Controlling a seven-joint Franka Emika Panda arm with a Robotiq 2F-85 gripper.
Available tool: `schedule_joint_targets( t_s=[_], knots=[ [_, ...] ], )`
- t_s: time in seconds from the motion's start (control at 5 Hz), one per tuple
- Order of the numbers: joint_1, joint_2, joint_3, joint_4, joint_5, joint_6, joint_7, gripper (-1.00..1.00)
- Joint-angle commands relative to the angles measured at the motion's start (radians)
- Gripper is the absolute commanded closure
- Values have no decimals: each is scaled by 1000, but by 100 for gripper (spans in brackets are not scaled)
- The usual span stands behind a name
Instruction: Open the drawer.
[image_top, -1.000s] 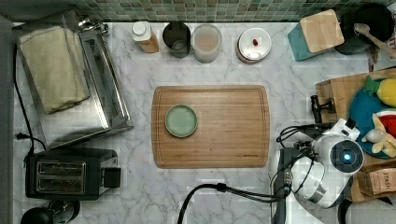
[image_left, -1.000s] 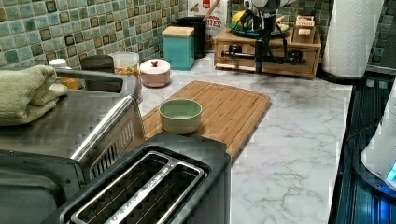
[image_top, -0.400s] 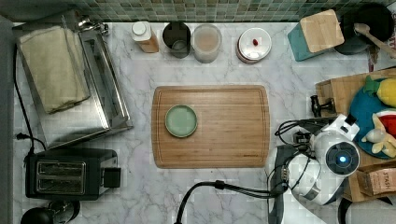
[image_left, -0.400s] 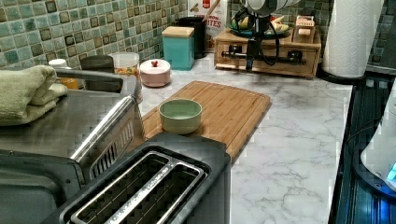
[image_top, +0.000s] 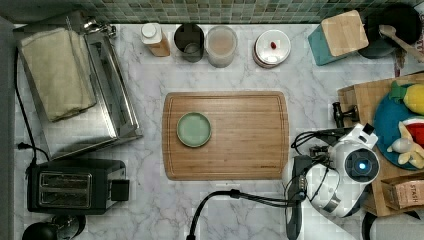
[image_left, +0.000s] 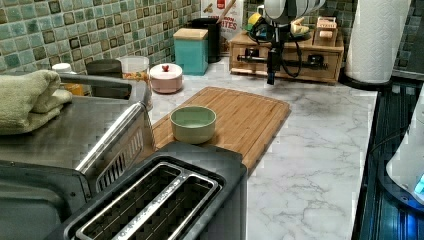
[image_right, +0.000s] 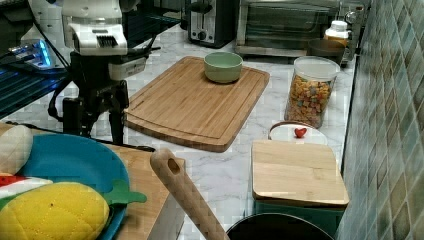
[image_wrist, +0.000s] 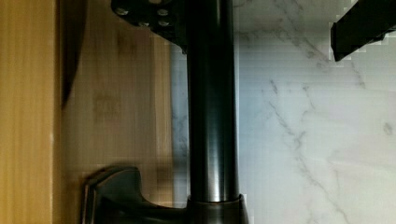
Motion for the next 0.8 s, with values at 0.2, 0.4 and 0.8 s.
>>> schedule_joint_targets(
  t_s=[0.2,0.4,0.8],
  knots=[
    [140,-127,27,-47,-30,-196,139,-100],
    [175,-201,83,-129,11,-207,151,-100],
    [312,-166,133,-233,-3,-57,426,-100]
  ],
)
